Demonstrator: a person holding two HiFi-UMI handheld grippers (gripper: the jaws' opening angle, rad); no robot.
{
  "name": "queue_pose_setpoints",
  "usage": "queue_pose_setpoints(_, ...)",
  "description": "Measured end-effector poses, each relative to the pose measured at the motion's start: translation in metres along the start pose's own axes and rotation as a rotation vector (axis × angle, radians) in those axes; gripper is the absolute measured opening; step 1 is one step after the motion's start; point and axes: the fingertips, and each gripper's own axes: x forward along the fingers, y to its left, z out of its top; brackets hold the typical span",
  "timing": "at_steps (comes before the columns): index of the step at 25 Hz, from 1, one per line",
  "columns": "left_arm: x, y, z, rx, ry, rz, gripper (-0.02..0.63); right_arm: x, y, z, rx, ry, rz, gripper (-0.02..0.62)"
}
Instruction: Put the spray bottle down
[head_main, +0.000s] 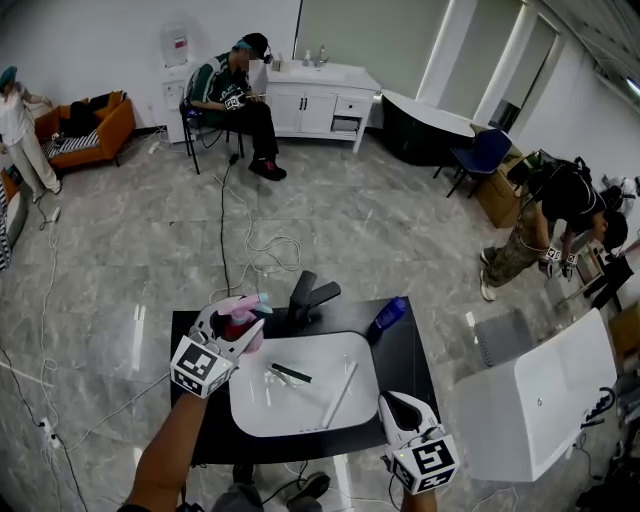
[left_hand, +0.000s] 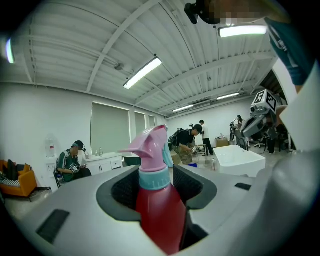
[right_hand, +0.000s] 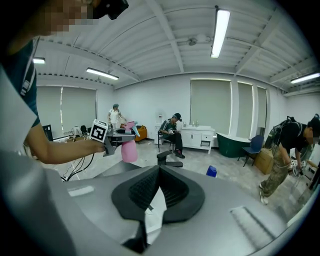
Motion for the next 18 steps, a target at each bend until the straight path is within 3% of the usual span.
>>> queue_pose_setpoints(18, 0.071, 0.018, -0.092, -0.013, 0.031, 0.02, 0.205, 0.045, -0.006, -0.061, 0.054, 0.047, 0.011, 0.011)
